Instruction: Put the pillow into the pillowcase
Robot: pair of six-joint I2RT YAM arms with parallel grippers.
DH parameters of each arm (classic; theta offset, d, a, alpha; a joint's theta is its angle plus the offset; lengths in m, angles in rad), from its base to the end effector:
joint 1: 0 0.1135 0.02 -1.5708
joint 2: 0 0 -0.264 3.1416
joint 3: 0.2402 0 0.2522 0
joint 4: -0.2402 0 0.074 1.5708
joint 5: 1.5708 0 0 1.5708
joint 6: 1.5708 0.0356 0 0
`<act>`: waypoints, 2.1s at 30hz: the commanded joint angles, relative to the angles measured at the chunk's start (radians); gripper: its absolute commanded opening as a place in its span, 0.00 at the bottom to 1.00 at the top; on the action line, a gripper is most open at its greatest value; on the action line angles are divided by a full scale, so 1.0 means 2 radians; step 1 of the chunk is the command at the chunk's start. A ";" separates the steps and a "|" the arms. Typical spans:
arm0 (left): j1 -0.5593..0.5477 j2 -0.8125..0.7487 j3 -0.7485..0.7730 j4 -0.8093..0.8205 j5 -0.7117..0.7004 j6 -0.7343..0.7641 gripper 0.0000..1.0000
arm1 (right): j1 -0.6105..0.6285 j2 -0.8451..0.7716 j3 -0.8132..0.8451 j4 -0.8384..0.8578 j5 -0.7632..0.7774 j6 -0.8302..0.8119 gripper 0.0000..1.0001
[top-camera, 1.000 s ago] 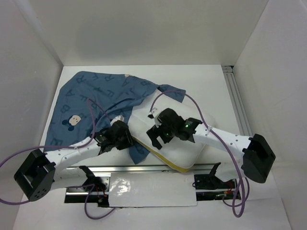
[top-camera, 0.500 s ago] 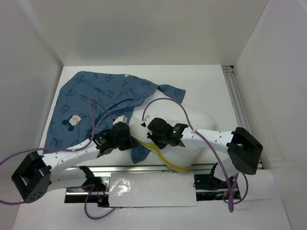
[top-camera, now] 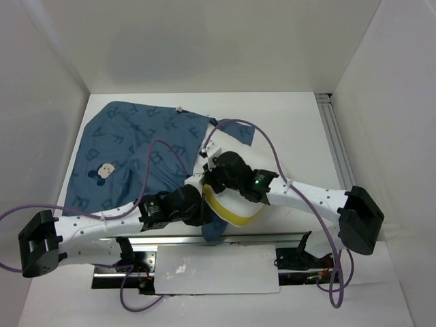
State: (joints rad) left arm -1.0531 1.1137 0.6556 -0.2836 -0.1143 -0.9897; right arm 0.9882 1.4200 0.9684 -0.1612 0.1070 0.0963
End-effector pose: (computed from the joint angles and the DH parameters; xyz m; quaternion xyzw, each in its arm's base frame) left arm 0.1175 -0.1982 0.2220 0.0060 0.9141 -0.3156 0.2546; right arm 0.1773 0.2621 0.2587 -0.3600 0.8102 0.1969 0.4187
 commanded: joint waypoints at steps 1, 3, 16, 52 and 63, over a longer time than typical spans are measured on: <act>-0.035 -0.002 0.040 0.027 0.064 0.039 0.00 | -0.025 -0.044 -0.007 0.183 -0.014 0.023 0.00; -0.035 0.011 0.049 0.036 0.092 0.058 0.00 | -0.041 -0.050 -0.015 0.193 -0.051 0.028 0.00; -0.035 0.038 0.135 -0.077 0.151 0.116 0.28 | -0.046 -0.081 -0.082 0.022 -0.082 0.032 0.59; 0.286 0.578 0.781 -0.208 -0.191 0.381 0.94 | -0.345 0.129 0.166 -0.018 -0.288 -0.212 1.00; 0.276 0.624 0.800 -0.160 -0.169 0.381 0.34 | -0.345 0.210 0.202 -0.044 -0.280 -0.226 0.98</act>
State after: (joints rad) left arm -0.4934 2.3257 2.2013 -0.6529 -0.4473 -0.2386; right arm 0.3050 1.8122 1.3087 -0.2226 -0.4358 -0.3134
